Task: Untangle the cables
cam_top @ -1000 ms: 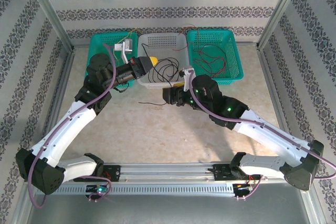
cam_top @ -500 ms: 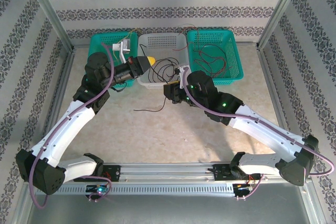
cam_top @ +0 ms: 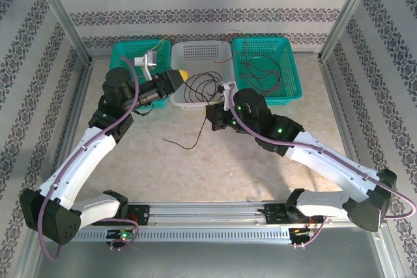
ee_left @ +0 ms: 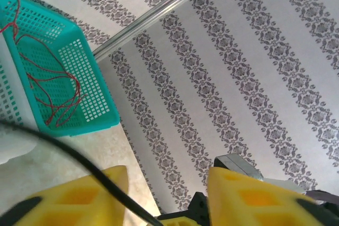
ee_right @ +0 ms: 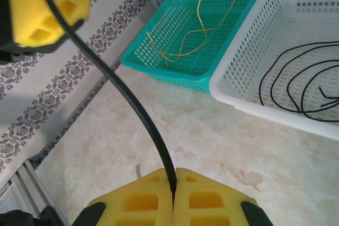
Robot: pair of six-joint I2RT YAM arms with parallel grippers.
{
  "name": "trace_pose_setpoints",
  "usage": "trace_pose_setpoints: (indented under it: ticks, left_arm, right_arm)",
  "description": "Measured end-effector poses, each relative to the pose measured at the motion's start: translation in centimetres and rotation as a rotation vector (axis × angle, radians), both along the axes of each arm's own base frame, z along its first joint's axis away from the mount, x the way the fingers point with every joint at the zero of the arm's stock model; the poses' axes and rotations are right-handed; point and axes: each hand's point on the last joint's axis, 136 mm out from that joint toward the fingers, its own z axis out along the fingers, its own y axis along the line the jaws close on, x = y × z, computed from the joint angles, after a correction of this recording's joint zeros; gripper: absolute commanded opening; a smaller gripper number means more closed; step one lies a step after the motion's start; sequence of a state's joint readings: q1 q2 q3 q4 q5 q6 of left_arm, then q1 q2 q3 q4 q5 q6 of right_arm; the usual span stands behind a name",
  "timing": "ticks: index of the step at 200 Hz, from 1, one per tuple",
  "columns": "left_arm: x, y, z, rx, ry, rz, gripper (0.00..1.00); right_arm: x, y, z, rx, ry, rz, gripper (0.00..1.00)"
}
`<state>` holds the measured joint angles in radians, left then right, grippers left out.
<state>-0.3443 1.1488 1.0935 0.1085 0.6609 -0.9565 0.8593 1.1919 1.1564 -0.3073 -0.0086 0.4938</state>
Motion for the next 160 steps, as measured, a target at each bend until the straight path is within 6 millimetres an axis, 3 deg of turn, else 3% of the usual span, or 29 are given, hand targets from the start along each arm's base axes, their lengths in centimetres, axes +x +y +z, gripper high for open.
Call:
trace_pose_setpoints:
  ticks: [30,59,109,137,160]
  left_arm:
    - [-0.5,0.7,-0.9,0.063,-0.002,0.034,0.62]
    - [-2.5,2.5,-2.1,0.131,-0.03,0.091,0.68]
    - [-5.5,4.8,-8.1,0.253,0.036,0.146,0.7]
    - [-6.7,5.6,-11.4,0.321,0.095,0.149,0.7]
    - [-7.1,5.8,-12.5,0.354,0.115,0.143,0.71]
  right_arm:
    - [0.4,-0.6,0.0,-0.005,0.02,-0.023,0.0]
    - [2.1,-1.3,2.2,0.015,0.02,-0.072,0.0]
    - [5.4,-2.0,7.0,0.049,-0.018,-0.14,0.0]
    - [6.0,-2.3,8.2,0.059,-0.028,-0.154,0.0]
    - [6.5,-2.7,8.7,0.061,-0.03,-0.169,0.0]
